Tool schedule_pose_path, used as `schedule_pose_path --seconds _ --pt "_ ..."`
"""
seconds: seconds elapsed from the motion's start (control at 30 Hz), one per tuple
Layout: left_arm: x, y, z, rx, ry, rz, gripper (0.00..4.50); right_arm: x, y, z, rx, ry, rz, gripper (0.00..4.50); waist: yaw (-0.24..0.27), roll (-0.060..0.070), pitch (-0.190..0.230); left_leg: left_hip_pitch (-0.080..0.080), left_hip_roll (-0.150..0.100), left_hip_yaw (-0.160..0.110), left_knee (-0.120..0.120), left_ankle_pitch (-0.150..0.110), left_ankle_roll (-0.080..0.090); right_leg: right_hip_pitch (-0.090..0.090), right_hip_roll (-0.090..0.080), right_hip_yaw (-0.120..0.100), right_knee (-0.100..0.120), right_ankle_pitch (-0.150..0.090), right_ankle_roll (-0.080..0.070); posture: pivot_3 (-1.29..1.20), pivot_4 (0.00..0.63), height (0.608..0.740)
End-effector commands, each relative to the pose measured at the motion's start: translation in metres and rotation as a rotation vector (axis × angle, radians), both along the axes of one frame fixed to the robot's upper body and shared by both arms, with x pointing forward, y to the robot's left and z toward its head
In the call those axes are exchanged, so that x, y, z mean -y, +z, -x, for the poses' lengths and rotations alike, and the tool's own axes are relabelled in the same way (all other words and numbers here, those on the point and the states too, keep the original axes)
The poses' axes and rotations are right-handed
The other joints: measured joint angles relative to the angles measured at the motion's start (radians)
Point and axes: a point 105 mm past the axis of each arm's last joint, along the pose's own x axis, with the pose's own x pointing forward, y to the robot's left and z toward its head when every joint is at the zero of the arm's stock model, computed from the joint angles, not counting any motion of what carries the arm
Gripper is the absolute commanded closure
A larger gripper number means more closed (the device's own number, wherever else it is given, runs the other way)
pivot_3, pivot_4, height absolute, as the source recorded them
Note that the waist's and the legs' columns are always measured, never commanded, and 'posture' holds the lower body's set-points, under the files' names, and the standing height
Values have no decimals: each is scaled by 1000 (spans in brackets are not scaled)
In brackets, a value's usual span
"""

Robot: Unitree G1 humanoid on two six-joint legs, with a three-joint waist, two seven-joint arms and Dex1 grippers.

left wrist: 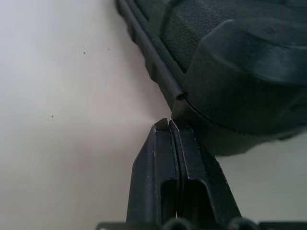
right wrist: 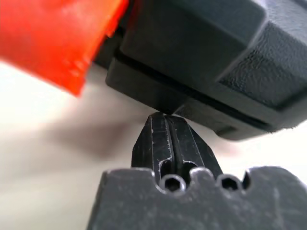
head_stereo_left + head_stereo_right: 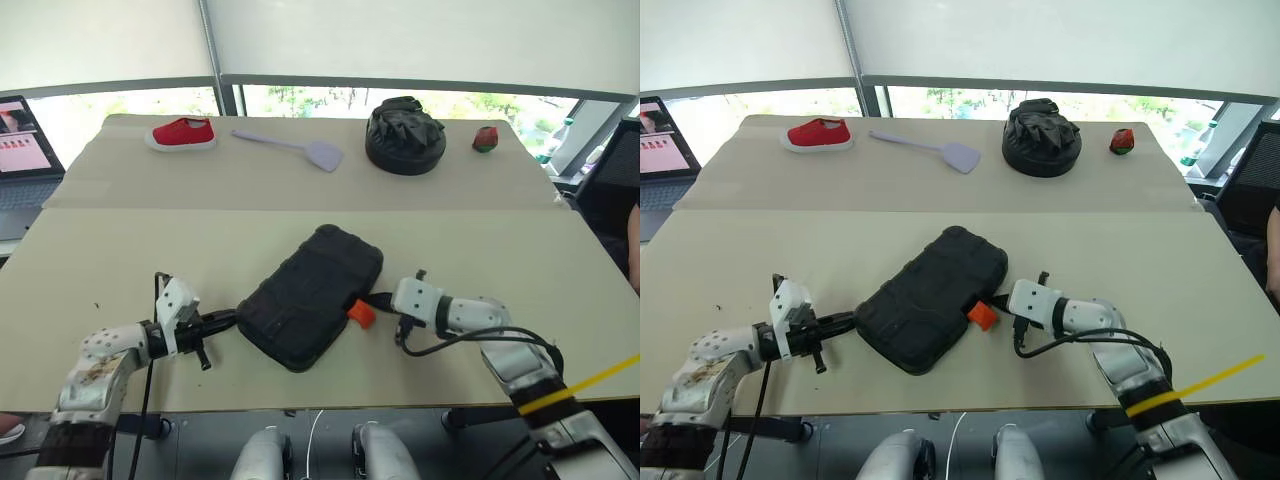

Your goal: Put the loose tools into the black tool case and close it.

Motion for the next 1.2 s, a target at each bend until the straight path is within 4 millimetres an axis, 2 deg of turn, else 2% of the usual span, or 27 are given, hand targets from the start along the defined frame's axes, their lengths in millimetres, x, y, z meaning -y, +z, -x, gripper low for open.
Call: schedule_pose_path --seconds 0.03,0.13,0.23,0.37,0.47,0.53,0.67,0.77,0.87,0.97,1.0,1.2 --pt "-11 30 -8 92 23 0 4427 8 18 -6 68 -20 -50 4500 0 0 0 0 0 0 0 0 0 0 0 0 0 0 0 0 150 740" --pt "-8 60 -20 151 -28 2 4427 26 11 5 25 -49 -48 4500 10 0 0 0 0 -1 0 0 0 1 0 -1 0 0 0 0 150 740" --pt "24 90 -31 168 -164 31 4427 44 6 18 -13 -93 -56 4500 25 0 0 -1 -1 -2 1 0 0 2 -2 -4 -1 0 0 0 150 740" --pt "68 95 -40 182 -284 17 4427 51 8 26 -32 -138 -93 4500 18 1 0 0 -3 -2 2 1 -1 4 -1 -3 -1 1 1 0 150 740" --pt "102 85 -48 158 -337 -14 4427 56 12 33 -47 -163 -124 4500 10 1 0 0 -3 -1 2 1 -1 4 1 -1 -1 0 1 0 150 740" --pt "116 67 -51 108 -343 -76 4427 56 17 39 -60 -172 -153 4500 8 1 0 0 -3 -2 2 1 -1 3 3 -1 -1 0 1 0 150 740" --pt "124 19 -56 -9 -300 -259 4427 45 33 53 -135 -161 -274 4500 5 1 -1 0 -2 -2 1 1 -1 3 5 1 -1 0 1 0 150 740" --pt "128 -4 -50 -71 -289 -288 4427 30 38 65 -197 -120 -307 4500 9 3 -5 3 -2 -2 1 0 0 6 4 3 -1 0 1 0 150 740" --pt "135 -11 -41 -120 -288 -238 4427 16 40 68 -211 -90 -309 4500 13 3 -13 8 -1 -2 1 0 0 10 3 4 -1 -1 2 0 150 740" --pt "135 -12 -40 -119 -278 -236 4427 6 38 66 -223 -77 -304 4500 17 3 -14 19 -1 -2 0 -2 2 22 2 3 -2 -5 5 0 150 740" --pt "135 -12 -40 -117 -276 -237 4427 5 37 65 -227 -75 -301 4500 18 3 -15 20 -1 -2 -1 -2 3 22 2 3 -2 -8 7 0 150 740" --pt "140 -7 -44 -88 -269 -225 4427 0 28 55 -237 -13 -241 4500 21 4 -15 19 -2 -2 -1 -2 3 22 2 4 -2 -5 3 0 150 740"
